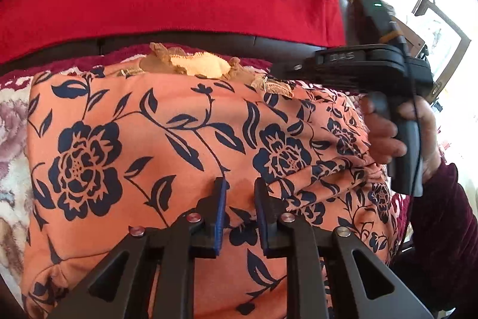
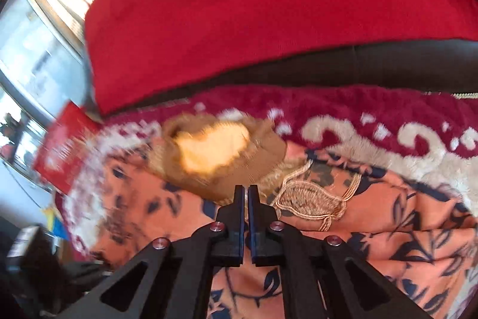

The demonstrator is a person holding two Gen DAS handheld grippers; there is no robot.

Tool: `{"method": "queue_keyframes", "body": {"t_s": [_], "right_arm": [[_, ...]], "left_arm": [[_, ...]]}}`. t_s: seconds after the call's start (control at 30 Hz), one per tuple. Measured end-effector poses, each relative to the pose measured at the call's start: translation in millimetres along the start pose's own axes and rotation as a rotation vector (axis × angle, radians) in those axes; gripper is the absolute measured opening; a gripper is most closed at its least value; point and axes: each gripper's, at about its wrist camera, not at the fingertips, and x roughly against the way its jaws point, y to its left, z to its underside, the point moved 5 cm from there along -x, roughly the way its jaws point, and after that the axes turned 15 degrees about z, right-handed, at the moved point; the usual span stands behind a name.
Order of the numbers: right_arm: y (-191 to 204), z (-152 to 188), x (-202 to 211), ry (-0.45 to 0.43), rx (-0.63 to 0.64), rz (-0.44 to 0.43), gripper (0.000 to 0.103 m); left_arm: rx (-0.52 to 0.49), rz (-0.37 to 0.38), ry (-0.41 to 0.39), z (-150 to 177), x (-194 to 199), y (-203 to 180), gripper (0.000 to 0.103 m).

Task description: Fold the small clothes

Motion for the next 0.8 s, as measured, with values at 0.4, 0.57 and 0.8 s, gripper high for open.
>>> {"method": "queue_keyframes", "body": {"t_s": [0.4,0.57,0.8], "right_arm": [[-51,46,44,0.047,-0.044,0.087,0.004],[-58,74,31,0.109,-0.052,0.129,0.005],[-57,105,99,-0.096,-0.126,0.031,0.050]], "left_arm": [[0.116,-0.214,-0.117,-2,62,47,0.066],[0.164,-0.283,-0.065,10,58,64,0.066],[0.204,-0.343,-0.247,22,137,63,0.075]]}}
